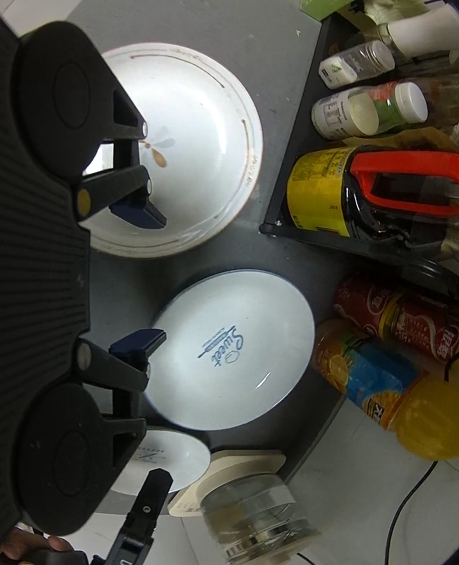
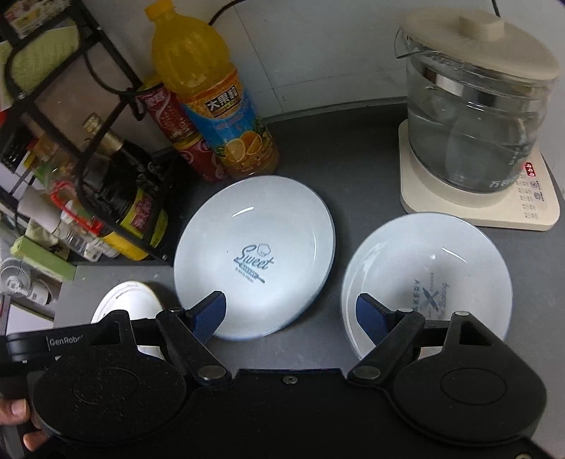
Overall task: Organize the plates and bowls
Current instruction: 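Move both grippers toward the white plate printed 'Sweet', then close both grippers on the rim of the 'Sweet' plate, then lift the 'Sweet' plate with both grippers and carry it over the gold-rimmed plate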
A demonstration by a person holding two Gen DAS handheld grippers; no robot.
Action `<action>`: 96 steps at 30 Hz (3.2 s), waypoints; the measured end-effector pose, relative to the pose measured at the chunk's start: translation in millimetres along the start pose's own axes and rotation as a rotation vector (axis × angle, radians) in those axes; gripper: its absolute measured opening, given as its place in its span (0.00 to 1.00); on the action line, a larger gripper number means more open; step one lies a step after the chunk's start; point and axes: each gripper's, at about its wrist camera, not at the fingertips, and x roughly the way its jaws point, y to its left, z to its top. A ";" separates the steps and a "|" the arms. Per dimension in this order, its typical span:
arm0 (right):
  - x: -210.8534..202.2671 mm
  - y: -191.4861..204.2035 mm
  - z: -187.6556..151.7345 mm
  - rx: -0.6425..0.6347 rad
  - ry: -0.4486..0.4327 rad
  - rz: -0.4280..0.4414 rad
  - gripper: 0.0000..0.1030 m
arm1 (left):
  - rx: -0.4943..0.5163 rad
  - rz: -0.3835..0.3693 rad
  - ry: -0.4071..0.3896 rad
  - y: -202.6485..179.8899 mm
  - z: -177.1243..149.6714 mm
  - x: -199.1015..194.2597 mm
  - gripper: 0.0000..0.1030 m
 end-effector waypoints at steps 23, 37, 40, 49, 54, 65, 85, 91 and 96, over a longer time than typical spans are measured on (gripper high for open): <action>86.7 -29.0 44.3 0.105 0.076 -0.093 0.53 | -0.072 -0.148 0.041 17.9 42.8 69.8 0.36; 99.6 -39.9 60.2 0.079 0.082 -0.098 0.41 | -0.182 -0.184 0.065 31.1 45.7 89.3 0.19; 109.4 -37.9 59.0 0.076 0.113 -0.092 0.38 | -0.204 -0.194 0.069 33.7 45.6 92.3 0.16; 127.7 -44.8 54.8 0.134 0.165 -0.035 0.24 | -0.265 -0.220 0.081 41.0 42.5 100.2 0.10; 133.4 -44.4 49.2 0.130 0.168 -0.010 0.19 | -0.291 -0.229 0.083 41.2 42.3 105.4 0.07; 110.0 -40.6 41.9 0.107 0.138 0.061 0.10 | -0.286 -0.234 0.047 46.2 41.0 88.3 0.05; 47.0 -4.1 13.9 -0.010 0.085 0.175 0.09 | -0.252 -0.213 -0.058 66.2 7.6 5.7 0.05; 39.6 13.9 -0.2 -0.071 0.089 0.207 0.10 | -0.279 -0.205 -0.080 86.4 -9.9 -13.6 0.05; 41.5 33.2 -9.0 -0.123 0.101 0.228 0.10 | -0.316 -0.182 -0.098 104.2 -21.7 -23.5 0.05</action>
